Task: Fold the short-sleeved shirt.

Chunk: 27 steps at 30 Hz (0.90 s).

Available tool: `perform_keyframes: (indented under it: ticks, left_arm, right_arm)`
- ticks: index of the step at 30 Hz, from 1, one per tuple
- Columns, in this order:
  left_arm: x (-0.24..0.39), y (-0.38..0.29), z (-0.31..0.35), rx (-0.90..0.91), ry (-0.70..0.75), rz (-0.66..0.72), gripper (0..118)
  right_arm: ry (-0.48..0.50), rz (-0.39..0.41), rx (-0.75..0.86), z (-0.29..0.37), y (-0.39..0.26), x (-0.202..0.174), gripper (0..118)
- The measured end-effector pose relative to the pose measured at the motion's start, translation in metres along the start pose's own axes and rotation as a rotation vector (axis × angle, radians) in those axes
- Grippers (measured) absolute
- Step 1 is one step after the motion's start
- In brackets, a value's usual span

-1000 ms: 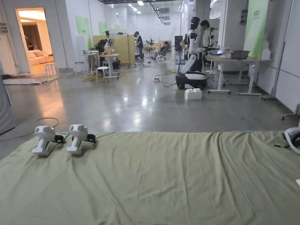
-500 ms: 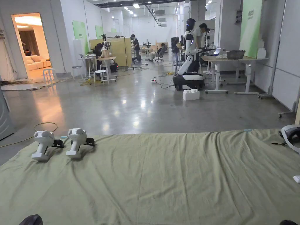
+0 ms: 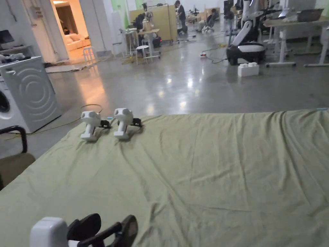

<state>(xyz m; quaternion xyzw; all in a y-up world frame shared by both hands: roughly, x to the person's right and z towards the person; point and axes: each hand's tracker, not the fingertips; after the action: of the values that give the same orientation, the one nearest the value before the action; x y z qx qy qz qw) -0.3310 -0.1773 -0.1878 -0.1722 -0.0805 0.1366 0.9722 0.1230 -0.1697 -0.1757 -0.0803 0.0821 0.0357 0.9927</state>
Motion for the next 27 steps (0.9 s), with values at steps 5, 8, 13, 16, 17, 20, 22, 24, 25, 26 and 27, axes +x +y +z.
perform_keyframes:
  ticks: [5,8,13,16,17,20,22,24,25,26,27]
  left_arm:
    - [-0.101,-0.082,-0.060,-0.227,0.009,0.454,109]
    - [-0.138,-0.126,-0.081,-0.298,0.077,0.619,109]
    - [-0.138,-0.168,-0.102,-0.368,0.037,0.769,109]
    - [-0.158,-0.190,-0.110,-0.276,-0.009,0.907,109]
    - [-0.160,-0.189,-0.111,-0.237,-0.031,0.955,109]
    - [-0.107,-0.172,-0.112,-0.230,-0.072,1.038,108]
    - [-0.095,-0.173,-0.119,-0.241,-0.057,0.994,94]
    - [-0.104,-0.177,-0.127,-0.288,-0.031,1.013,52]
    - [-0.101,-0.180,-0.130,-0.299,-0.007,1.021,27]
    - [-0.099,-0.184,-0.130,-0.287,0.012,1.034,18]
    - [-0.125,-0.194,-0.133,-0.263,-0.004,1.065,14]
  right_arm:
    - [0.022,-0.025,-0.144,-0.013,-0.026,0.007,2]
    - [0.022,-0.052,-0.189,-0.016,-0.038,0.013,2]
    - [0.017,-0.124,-0.254,-0.024,-0.049,0.026,2]
    - [0.006,-0.151,-0.268,-0.026,-0.052,0.033,2]
    - [0.008,-0.165,-0.275,-0.026,-0.053,0.035,2]
    - [0.014,-0.219,-0.282,-0.025,-0.056,0.042,2]
    - [0.018,-0.257,-0.290,-0.025,-0.059,0.046,2]
    - [0.013,-0.277,-0.294,-0.023,-0.061,0.048,2]
    - [0.014,-0.285,-0.297,-0.022,-0.062,0.049,2]
    - [0.013,-0.290,-0.298,-0.021,-0.062,0.049,2]
    - [0.011,-0.295,-0.303,-0.020,-0.063,0.050,2]
